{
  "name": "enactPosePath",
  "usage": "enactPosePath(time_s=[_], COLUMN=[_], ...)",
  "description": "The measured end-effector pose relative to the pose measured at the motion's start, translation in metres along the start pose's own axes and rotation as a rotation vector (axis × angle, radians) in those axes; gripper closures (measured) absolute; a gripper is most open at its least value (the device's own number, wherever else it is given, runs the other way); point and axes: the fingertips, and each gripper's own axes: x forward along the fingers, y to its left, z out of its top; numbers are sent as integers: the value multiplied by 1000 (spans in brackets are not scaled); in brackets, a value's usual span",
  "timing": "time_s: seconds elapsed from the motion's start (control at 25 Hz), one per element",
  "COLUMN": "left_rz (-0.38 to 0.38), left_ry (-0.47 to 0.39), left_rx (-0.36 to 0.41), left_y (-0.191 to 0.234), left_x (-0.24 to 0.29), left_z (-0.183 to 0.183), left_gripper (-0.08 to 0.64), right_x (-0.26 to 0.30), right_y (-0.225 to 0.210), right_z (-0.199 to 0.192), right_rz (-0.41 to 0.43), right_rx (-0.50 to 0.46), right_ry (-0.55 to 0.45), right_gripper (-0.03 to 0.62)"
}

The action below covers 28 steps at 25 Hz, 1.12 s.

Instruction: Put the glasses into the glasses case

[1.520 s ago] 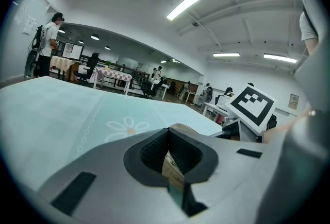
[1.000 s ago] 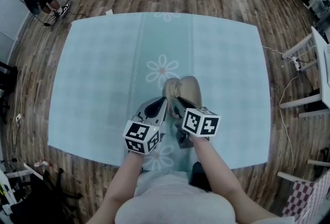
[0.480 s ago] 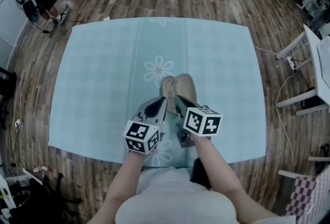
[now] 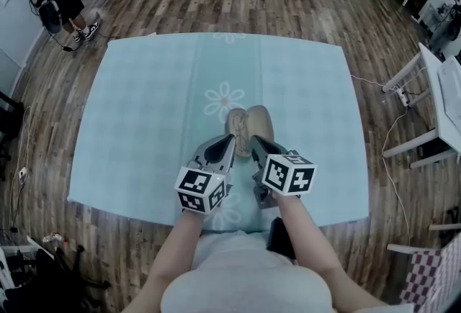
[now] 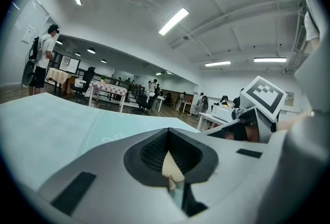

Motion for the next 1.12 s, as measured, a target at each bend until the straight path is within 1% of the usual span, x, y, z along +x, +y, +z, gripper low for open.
enactPosePath(time_s=[0.2, 0.44, 0.56, 0.72, 0.8, 0.92, 1.12], left_rz=[-8, -17, -27, -41, -46, -54, -67], left_ry=[-33, -54, -69, -83, -93, -118, -153], left_rx=[12, 22, 19, 36, 41, 59, 106], left_y=[-6, -13, -17, -25, -30, -37, -46], left_x=[-9, -22, -27, -32, -34, -39, -48], left_z=[10, 15, 19, 20, 21, 28, 39], left_gripper=[552, 552, 552, 551, 552, 552, 552], right_x=[-13, -30, -40, -56, -65, -74, -86], right_y=[11, 24, 31, 38, 42, 50, 62], right_z=[8, 13, 18, 24, 28, 34, 35], right_rz=[11, 9, 0, -31, -36, -30, -21], right_rx=[-32, -116, -175, -302, -350, -385, -424], right_ry=[-36, -81, -115, -194, -231, -271, -311], right_gripper=[586, 586, 586, 586, 586, 586, 586])
